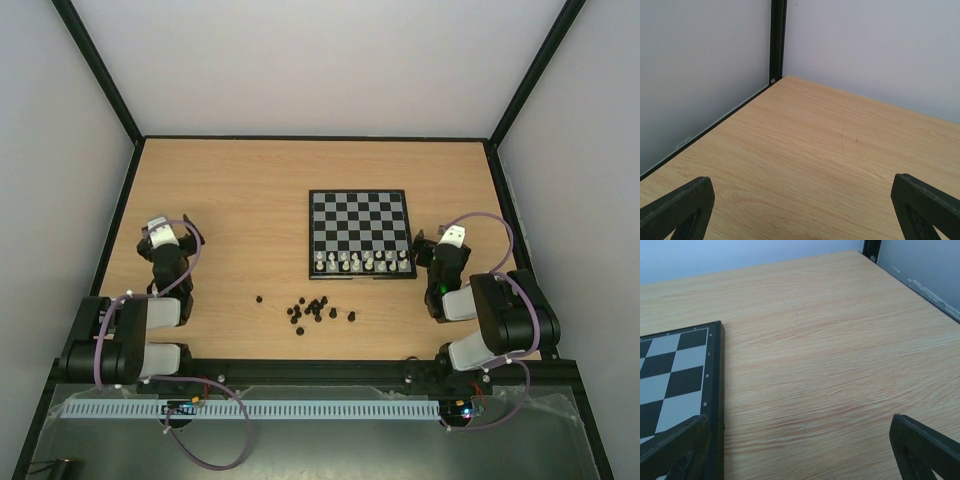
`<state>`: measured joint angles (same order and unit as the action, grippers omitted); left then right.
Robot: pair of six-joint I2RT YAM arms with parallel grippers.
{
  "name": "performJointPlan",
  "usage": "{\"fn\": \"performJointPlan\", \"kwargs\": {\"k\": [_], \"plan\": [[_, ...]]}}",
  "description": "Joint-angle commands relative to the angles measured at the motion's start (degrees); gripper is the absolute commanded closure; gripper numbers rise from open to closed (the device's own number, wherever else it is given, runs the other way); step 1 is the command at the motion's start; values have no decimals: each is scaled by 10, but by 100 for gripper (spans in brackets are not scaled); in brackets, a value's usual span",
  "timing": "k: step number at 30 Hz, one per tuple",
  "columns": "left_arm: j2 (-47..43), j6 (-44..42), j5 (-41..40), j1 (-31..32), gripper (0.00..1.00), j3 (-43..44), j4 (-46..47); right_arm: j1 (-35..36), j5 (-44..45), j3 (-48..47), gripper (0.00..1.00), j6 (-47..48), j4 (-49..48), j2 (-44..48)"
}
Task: Set up the chess pieces on the board
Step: Reset both arms
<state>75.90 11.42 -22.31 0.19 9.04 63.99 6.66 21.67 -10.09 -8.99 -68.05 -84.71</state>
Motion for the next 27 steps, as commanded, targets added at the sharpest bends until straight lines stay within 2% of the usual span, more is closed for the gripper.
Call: {"fn": "performJointPlan", "kwargs": {"k": [1,5,9,14,16,27], "plan": [[-8,-12,11,5,0,-8,54,-2,-17,-4,1,14,-82,-23],[24,-10,5,5,0,9,58,-3,-20,-7,1,13,-70,-17],[73,-17,24,2,0,79,-21,-3,-23,-4,1,16,-78,-20],[83,-34,52,4,1,67,14,-3,-24,-8,1,16,-72,-20],[97,-45,55,11,1,89,-9,-3,-25,-8,1,15,-72,-20],[97,-47,60,11,0,90,-11,-3,-25,-10,2,16,-68,-21]]}}
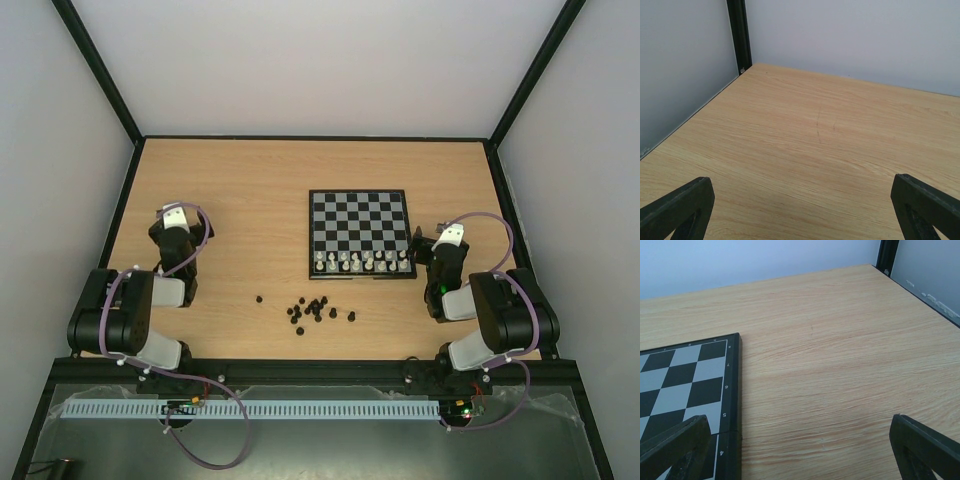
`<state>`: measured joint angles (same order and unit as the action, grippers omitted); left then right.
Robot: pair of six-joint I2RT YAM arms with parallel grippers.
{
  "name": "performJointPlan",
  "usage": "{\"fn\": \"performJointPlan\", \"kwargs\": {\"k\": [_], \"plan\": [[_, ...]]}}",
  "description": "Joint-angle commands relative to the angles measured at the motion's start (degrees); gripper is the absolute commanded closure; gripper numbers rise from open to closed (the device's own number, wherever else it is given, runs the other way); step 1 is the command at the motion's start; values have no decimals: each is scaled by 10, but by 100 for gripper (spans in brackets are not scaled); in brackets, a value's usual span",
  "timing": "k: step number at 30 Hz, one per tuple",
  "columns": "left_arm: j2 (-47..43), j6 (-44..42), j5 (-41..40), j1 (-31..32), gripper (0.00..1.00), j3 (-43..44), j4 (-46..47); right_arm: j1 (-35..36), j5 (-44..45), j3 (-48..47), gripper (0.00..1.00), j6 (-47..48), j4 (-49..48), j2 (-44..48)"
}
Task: Set up the chess pieces on the board
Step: Reset both arms
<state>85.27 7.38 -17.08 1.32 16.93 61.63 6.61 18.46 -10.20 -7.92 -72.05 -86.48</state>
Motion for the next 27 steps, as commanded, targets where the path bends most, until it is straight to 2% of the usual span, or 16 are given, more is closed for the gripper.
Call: {"fn": "performJointPlan", "kwargs": {"k": [1,7,10,27], "plan": [[2,-7,8,0,1,11,12,-3,6,-10,1,5,-26,-3],[4,-18,30,2,0,7,20,-3,6,-11,1,4,-25,-3],[18,-23,91,-17,0,-20,75,-3,5,-11,1,4,-24,-3],[19,-31,86,-10,0,-19,76,-10,-8,-21,1,1,-8,-5]]}}
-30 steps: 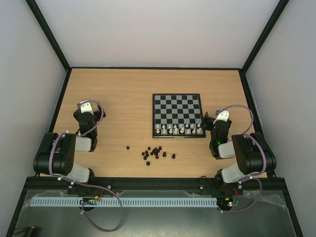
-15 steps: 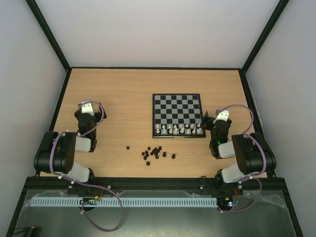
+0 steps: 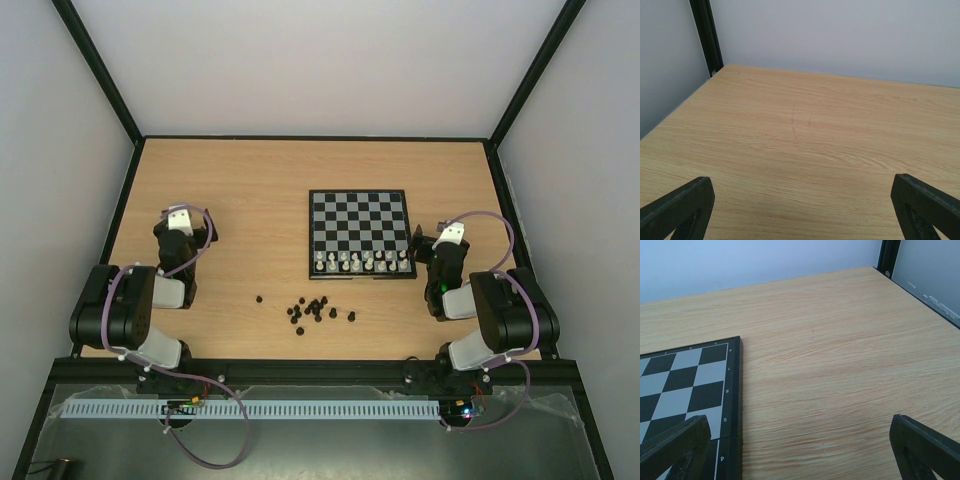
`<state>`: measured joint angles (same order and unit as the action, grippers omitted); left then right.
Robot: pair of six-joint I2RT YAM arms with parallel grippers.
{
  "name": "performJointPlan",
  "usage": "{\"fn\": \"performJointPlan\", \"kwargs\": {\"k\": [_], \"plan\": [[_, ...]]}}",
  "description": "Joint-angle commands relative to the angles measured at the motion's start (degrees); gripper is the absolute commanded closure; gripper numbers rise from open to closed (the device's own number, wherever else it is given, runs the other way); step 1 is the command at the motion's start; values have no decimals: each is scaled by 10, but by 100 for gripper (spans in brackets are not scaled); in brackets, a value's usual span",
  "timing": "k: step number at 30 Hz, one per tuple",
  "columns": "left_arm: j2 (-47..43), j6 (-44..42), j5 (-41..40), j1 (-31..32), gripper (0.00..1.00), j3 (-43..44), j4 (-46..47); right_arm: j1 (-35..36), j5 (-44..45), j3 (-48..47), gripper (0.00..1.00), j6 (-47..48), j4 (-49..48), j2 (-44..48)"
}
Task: Set up the chess pieces on the board
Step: Reset both arms
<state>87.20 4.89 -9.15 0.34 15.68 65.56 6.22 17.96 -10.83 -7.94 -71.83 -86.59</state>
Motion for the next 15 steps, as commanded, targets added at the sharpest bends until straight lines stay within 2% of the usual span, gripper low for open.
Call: {"fn": "performJointPlan", "kwargs": {"k": [1,15], "plan": [[0,-6,7,0,0,-7,37,-8,-6,-16,1,1,-8,-4],[0,-8,4,3,1,-6,37,-12,-17,-20,1,0,1,-5]]}}
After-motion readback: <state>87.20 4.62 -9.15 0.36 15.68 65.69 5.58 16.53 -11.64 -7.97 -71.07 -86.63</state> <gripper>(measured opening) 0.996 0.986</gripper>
